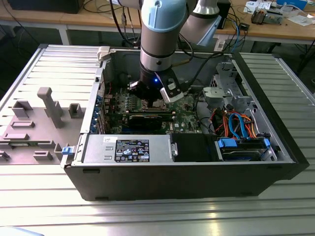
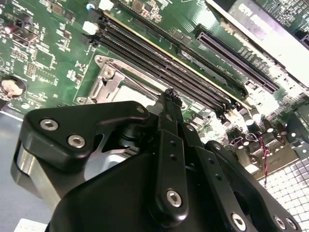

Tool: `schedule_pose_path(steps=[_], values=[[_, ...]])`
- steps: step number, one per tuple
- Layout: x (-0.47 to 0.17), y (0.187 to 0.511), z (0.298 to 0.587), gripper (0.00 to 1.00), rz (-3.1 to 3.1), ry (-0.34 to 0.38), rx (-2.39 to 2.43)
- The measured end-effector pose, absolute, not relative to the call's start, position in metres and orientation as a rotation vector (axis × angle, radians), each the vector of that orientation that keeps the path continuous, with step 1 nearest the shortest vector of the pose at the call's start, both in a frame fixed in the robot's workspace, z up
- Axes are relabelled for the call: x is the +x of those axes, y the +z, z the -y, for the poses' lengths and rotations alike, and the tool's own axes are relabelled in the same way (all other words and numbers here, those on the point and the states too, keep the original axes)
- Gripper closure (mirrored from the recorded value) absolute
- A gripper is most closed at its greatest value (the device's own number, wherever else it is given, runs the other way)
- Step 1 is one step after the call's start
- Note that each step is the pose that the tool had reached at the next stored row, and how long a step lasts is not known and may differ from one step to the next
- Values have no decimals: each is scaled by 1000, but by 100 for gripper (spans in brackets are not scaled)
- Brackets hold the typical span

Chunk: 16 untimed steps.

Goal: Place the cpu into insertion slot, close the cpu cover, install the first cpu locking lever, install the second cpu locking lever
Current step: 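Install the second cpu locking lever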

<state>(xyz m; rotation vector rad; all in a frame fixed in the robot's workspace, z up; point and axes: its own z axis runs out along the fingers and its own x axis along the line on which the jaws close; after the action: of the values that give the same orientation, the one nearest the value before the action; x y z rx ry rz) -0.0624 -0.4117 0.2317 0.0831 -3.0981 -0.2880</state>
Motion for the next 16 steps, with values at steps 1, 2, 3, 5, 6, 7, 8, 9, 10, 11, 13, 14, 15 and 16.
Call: schedule_pose_path(steps=[1, 2, 3, 5, 6, 7, 8, 9, 10, 11, 13, 14, 15, 16], values=[[-64, 231, 412, 89, 3098, -290, 87], [-65, 231, 412, 89, 3097, -291, 89], [-66, 231, 413, 89, 3097, -292, 92], [-69, 229, 415, 89, 3096, -294, 97], [-71, 229, 416, 89, 3096, -295, 99], [-72, 229, 417, 89, 3096, -294, 100], [-73, 229, 417, 89, 3096, -294, 100], [-74, 229, 418, 89, 3096, -294, 101], [-75, 229, 418, 89, 3096, -294, 102], [-76, 229, 418, 89, 3096, -295, 103], [-78, 228, 418, 89, 3095, -295, 106], [-79, 227, 418, 89, 3095, -296, 107], [-79, 226, 418, 89, 3095, -299, 110], [-80, 224, 418, 89, 3094, -304, 113]])
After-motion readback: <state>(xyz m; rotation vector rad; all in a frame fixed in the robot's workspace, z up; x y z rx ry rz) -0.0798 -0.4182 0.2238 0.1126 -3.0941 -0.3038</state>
